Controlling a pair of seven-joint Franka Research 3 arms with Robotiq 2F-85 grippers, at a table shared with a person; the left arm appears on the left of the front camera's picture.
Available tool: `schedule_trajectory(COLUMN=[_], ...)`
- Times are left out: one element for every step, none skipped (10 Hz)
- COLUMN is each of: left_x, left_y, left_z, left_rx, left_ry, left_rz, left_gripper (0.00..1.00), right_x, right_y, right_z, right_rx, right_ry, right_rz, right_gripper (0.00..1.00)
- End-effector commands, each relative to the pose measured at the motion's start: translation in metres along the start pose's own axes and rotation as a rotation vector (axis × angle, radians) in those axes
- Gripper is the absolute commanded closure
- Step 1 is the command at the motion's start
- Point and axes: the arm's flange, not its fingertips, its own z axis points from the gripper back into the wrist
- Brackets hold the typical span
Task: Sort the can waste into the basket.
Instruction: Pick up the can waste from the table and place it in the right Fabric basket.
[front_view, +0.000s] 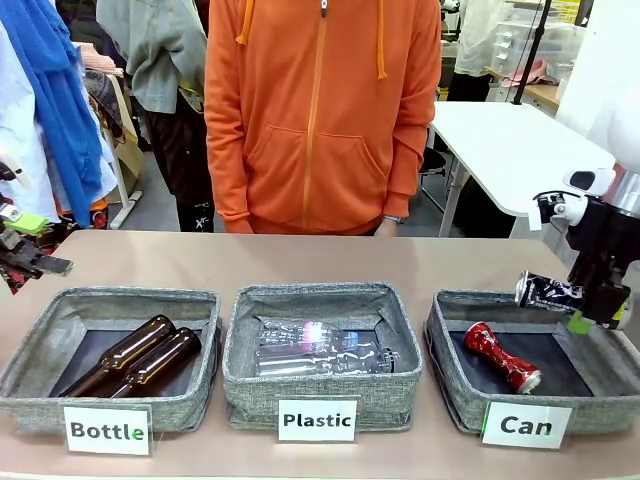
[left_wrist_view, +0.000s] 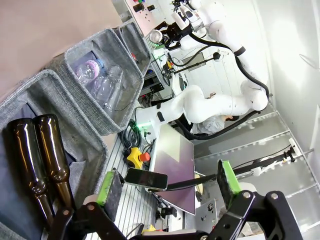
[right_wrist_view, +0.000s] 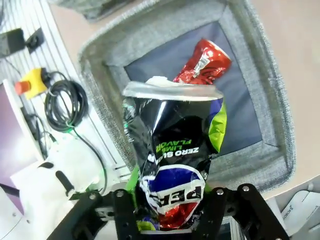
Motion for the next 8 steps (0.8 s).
schedule_trajectory(left_x=[-0.0016, -0.0016, -0.0016, -0.0016, -0.0016, -0.0016, -0.0016, -0.0016], left_y=[-0.0029, -0.0029, -0.0029, -0.0029, -0.0029, -0.0029, -0.0029, -0.0029], left_z=[-0.0007, -0.0007, -0.0007, -0.0007, -0.0007, -0.0007, -0.0007, -0.0007], left_rx=[0.002, 0.002, 0.002, 0.002, 0.002, 0.002, 0.002, 0.002], left_ry=[0.013, 0.013, 0.013, 0.013, 0.013, 0.013, 0.013, 0.013], left_rz=[0.000, 0.000, 0.000, 0.000, 0.000, 0.000, 0.000, 0.000], left_gripper=[0.00, 0.00, 0.00, 0.00, 0.00, 0.00, 0.00, 0.00], right_x=[0.0028, 0.0033, 0.0030, 0.0028, 0.0034, 0.0062, 0.0094, 0.0126], right_y=[-0.0024, -0.0023, -0.0023, -0.0021, -0.0015, -0.0014, -0.0019, -0.0044], right_z=[-0.0020, -0.0020, -0.0022, -0.0023, -0.0021, -0.0005, 0.0026, 0.0058], right_rx=[-0.026, -0.026, -0.033, -0.033, -0.031, -0.003, 0.069, 0.148], right_ry=[-0.011, -0.015, -0.018, -0.023, -0.033, -0.066, -0.150, -0.268], right_rz=[0.008, 0.008, 0.007, 0.006, 0.000, -0.026, -0.082, -0.187], right_gripper=[0.00, 0.00, 0.00, 0.00, 0.00, 0.00, 0.00, 0.00])
